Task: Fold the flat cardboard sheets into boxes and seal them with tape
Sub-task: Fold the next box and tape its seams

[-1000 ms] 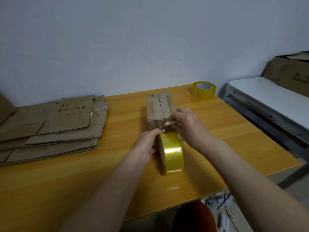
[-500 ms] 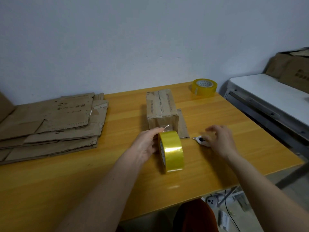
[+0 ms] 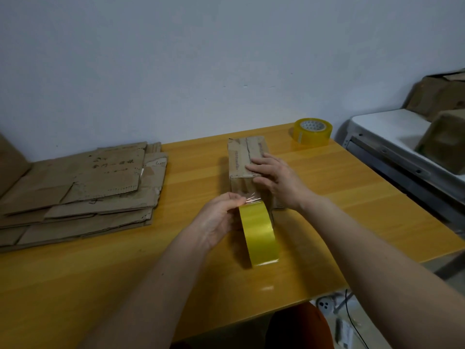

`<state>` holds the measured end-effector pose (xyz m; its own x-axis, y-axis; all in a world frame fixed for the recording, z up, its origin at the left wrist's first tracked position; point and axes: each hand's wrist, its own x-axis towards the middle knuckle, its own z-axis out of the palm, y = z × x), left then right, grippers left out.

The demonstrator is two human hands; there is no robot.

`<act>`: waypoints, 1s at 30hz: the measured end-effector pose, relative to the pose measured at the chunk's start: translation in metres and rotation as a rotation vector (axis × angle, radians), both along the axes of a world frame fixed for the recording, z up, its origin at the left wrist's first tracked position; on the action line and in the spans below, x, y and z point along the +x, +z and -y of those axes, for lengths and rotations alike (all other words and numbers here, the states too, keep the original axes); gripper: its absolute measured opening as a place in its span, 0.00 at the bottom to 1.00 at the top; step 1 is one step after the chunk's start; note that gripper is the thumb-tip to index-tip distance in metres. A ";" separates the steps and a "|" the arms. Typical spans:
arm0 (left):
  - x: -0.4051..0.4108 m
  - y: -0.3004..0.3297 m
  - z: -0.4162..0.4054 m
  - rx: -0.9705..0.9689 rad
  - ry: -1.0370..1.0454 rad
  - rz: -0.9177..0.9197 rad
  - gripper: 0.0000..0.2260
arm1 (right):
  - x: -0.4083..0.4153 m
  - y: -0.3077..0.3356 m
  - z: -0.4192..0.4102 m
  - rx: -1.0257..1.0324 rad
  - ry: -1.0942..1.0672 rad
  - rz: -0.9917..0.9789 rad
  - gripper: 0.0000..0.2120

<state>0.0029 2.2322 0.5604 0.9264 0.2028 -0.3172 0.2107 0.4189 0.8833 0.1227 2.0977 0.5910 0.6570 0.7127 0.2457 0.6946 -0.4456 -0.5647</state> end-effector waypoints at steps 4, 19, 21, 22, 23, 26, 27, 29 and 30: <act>-0.010 0.002 0.002 -0.018 0.031 0.087 0.06 | -0.026 0.009 0.007 0.195 -0.114 0.111 0.18; -0.055 0.019 0.002 0.448 0.192 0.286 0.08 | -0.096 0.003 -0.010 0.650 -0.214 -1.014 0.11; -0.058 0.019 0.008 0.474 0.261 0.270 0.10 | -0.100 0.001 -0.015 0.699 -0.253 -1.045 0.12; -0.058 0.020 0.010 0.476 0.302 0.260 0.13 | -0.102 0.000 -0.017 0.718 -0.276 -1.032 0.12; -0.059 0.022 0.011 0.475 0.344 0.247 0.17 | -0.104 0.000 -0.019 0.734 -0.299 -1.009 0.13; -0.061 0.028 0.009 0.508 0.411 0.213 0.26 | -0.107 -0.003 -0.022 0.758 -0.351 -0.955 0.14; -0.062 0.029 0.010 0.530 0.409 0.212 0.26 | -0.108 -0.003 -0.022 0.754 -0.362 -0.943 0.14; -0.064 0.029 0.011 0.563 0.399 0.221 0.25 | -0.109 -0.004 -0.022 0.738 -0.369 -0.916 0.14; -0.065 0.029 0.012 0.575 0.401 0.228 0.23 | -0.109 -0.004 -0.023 0.732 -0.367 -0.899 0.14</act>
